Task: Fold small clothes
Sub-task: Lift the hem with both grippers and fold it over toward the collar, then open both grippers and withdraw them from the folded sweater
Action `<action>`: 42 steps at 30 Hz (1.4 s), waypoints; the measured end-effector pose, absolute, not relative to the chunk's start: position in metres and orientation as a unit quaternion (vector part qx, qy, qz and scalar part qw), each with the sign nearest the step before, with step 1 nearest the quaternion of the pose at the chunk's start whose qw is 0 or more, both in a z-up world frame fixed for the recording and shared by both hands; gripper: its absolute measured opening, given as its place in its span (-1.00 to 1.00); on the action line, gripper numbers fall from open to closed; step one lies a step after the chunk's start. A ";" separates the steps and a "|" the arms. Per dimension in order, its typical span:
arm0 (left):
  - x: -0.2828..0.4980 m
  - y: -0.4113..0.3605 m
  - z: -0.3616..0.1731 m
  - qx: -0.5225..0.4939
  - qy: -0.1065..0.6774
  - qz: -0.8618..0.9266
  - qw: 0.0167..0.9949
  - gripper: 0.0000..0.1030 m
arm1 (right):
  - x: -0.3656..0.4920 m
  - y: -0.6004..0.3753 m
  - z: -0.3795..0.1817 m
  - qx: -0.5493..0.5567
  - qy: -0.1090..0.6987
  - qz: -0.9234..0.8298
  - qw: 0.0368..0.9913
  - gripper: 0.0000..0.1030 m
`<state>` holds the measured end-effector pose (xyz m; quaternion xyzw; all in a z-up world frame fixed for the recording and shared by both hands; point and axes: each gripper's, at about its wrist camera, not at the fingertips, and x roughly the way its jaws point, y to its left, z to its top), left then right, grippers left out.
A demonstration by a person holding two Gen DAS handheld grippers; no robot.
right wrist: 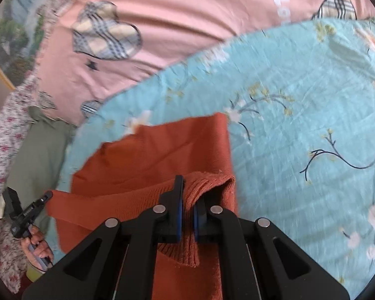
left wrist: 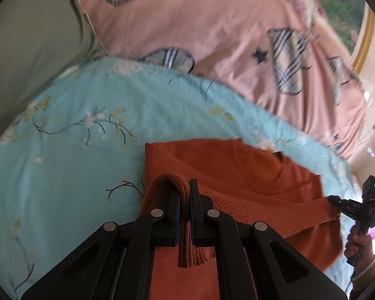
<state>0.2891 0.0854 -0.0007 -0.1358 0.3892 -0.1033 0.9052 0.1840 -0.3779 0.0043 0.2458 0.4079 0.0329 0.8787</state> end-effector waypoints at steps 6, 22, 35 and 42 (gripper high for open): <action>0.300 0.083 -0.034 -0.142 0.436 -0.102 0.883 -0.68 | 0.183 -0.393 -0.017 0.301 0.413 0.032 0.859 -0.72; 0.252 -0.014 -0.048 -0.020 0.471 -0.168 0.866 -0.29 | 0.160 -0.279 -0.018 0.093 0.462 0.128 0.873 -0.25; 0.296 0.057 -0.017 -0.128 0.432 -0.089 0.888 -0.06 | 0.177 -0.349 0.012 0.208 0.375 0.018 0.903 -0.22; 0.195 0.048 -0.031 -0.171 0.445 -0.137 0.868 0.15 | 0.133 -0.308 -0.007 0.213 0.386 0.054 0.896 -0.22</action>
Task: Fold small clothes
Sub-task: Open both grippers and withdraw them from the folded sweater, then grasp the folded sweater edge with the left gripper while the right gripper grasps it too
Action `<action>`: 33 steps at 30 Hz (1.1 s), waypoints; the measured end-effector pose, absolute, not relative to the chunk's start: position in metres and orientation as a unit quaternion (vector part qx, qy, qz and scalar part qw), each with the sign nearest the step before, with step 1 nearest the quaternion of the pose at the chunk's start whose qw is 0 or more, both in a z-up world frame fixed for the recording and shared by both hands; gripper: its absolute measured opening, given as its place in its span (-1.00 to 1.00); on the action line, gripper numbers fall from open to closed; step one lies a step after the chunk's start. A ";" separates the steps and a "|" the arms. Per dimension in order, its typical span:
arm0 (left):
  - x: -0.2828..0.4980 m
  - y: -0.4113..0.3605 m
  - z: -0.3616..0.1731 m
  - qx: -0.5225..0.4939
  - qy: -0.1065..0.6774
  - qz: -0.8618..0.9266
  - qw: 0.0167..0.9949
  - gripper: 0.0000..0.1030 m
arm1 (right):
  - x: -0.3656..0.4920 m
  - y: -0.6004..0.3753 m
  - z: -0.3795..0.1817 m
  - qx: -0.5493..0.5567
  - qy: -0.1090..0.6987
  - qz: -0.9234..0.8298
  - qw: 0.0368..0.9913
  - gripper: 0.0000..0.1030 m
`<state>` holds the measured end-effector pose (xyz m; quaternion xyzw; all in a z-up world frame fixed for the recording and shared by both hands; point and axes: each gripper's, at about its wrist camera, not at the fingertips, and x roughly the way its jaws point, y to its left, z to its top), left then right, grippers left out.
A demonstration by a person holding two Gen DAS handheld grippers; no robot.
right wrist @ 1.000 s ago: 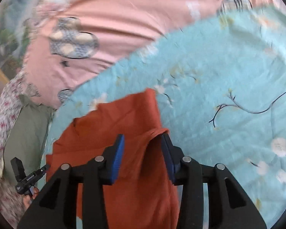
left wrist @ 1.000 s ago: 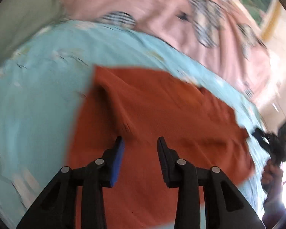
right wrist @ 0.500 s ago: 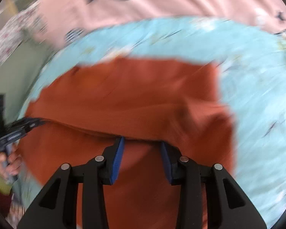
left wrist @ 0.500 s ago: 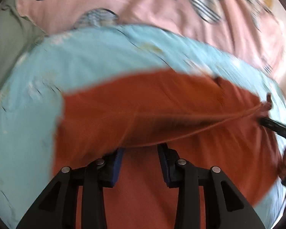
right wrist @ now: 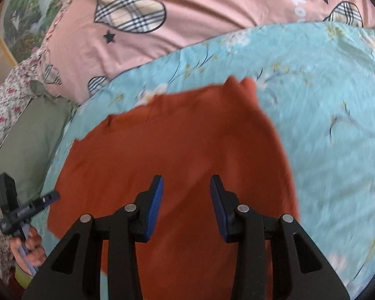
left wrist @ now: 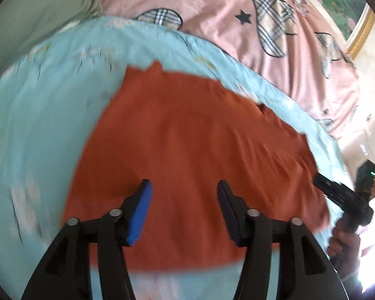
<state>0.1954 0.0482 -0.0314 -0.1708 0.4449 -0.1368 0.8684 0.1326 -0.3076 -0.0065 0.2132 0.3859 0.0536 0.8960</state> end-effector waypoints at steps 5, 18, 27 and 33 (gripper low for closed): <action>0.140 0.051 -0.046 -0.204 0.459 -0.146 0.852 0.19 | 0.101 -0.289 -0.015 0.226 0.385 0.069 0.892 -0.21; 0.129 0.076 -0.068 -0.281 0.448 -0.106 0.842 0.31 | 0.064 -0.270 -0.025 0.249 0.398 0.085 0.879 -0.19; 0.178 0.099 -0.065 -0.295 0.422 -0.040 0.856 -0.05 | 0.065 -0.277 -0.025 0.253 0.397 0.078 0.879 -0.12; 0.179 0.087 -0.038 -0.263 0.389 -0.055 0.881 -0.78 | 0.071 -0.290 -0.022 0.261 0.391 0.078 0.879 -0.12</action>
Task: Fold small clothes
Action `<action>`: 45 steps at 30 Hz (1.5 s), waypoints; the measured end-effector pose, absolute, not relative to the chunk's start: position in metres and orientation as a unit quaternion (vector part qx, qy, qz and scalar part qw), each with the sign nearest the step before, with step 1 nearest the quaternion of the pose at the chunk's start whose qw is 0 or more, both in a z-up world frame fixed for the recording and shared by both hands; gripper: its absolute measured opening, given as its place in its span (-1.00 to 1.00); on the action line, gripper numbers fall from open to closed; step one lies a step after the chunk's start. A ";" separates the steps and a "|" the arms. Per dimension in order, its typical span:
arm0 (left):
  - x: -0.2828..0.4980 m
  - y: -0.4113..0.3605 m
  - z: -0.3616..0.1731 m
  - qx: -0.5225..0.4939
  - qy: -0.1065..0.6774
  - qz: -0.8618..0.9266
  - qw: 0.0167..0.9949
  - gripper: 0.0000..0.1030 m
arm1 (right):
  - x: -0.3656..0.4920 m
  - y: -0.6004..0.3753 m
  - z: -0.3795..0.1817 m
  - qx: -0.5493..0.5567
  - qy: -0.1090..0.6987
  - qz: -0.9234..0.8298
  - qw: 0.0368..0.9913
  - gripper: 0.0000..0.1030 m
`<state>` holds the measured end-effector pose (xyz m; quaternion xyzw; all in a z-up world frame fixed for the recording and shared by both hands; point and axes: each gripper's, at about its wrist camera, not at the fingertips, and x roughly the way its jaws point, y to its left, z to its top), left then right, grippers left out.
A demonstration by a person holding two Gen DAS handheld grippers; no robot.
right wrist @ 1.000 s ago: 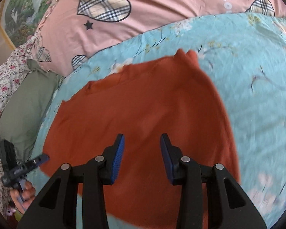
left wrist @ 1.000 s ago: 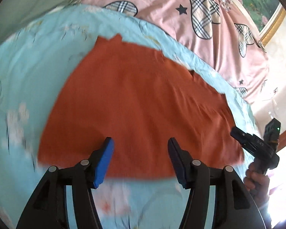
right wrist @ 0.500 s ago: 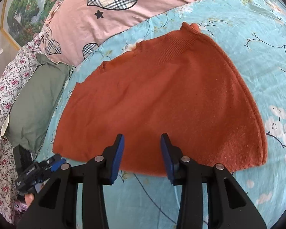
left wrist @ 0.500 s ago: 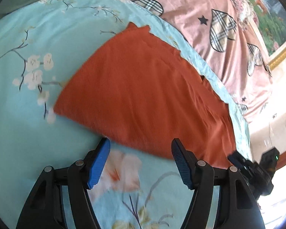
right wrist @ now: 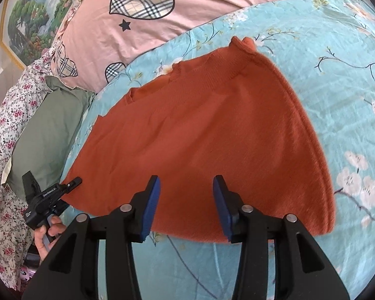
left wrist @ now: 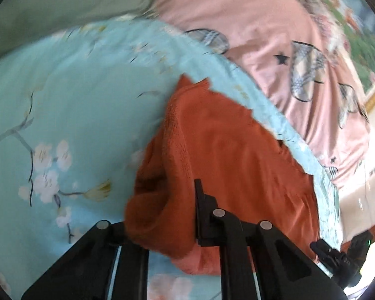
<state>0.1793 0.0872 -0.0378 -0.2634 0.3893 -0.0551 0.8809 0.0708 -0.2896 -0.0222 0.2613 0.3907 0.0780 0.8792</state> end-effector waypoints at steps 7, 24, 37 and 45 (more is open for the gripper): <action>0.177 -0.009 0.024 -0.167 0.338 -0.189 0.907 -0.79 | 0.087 -0.311 -0.015 0.302 0.386 0.110 0.865 -0.12; 0.169 -0.137 -0.028 -0.002 0.379 -0.240 0.894 -0.79 | 0.220 -0.265 -0.018 0.295 0.473 0.223 0.800 0.22; 0.147 -0.177 0.036 0.002 0.326 -0.316 0.891 -0.83 | 0.224 -0.280 0.044 0.235 0.402 0.223 0.856 -0.71; 0.153 -0.266 -0.009 0.021 0.383 -0.369 0.846 -0.83 | 0.199 -0.361 0.008 0.215 0.444 0.138 0.859 -0.71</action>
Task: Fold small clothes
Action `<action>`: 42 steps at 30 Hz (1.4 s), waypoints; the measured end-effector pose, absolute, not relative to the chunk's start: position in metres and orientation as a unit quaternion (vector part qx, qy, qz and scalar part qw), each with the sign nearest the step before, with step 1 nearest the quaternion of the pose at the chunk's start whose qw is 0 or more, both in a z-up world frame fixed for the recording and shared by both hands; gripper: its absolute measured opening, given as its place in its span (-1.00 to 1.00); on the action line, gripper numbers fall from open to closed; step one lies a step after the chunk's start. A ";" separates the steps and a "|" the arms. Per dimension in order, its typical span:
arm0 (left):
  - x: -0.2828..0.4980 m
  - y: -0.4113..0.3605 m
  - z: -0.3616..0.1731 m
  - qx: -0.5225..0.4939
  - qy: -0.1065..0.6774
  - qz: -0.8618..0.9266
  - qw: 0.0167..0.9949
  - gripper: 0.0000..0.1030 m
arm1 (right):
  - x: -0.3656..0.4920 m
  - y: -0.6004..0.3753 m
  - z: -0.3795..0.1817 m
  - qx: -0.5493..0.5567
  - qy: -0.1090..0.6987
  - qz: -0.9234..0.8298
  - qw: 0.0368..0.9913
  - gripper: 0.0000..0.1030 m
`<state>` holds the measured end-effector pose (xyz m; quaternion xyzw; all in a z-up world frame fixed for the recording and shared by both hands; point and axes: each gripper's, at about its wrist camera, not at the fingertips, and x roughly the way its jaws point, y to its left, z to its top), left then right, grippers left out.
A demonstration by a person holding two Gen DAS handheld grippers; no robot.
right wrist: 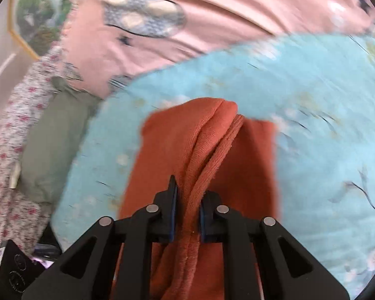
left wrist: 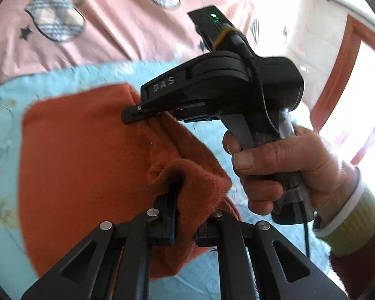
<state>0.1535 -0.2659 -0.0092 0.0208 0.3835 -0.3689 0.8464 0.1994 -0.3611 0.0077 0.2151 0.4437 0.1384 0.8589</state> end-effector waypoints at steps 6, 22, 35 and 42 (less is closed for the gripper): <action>0.154 -0.268 -0.016 0.022 0.394 -0.373 0.840 -0.83 | 0.193 -0.372 -0.010 0.212 0.445 0.133 0.860 -0.71; 0.152 -0.225 -0.013 0.009 0.420 -0.389 0.820 0.10 | 0.149 -0.385 0.003 0.208 0.416 0.059 0.883 0.15; 0.228 -0.104 -0.026 -0.077 0.458 -0.254 0.848 0.61 | 0.140 -0.387 -0.017 0.253 0.427 0.104 0.862 0.51; 0.285 -0.108 -0.065 -0.134 0.512 -0.290 0.798 0.58 | 0.163 -0.384 -0.036 0.272 0.452 0.119 0.841 0.45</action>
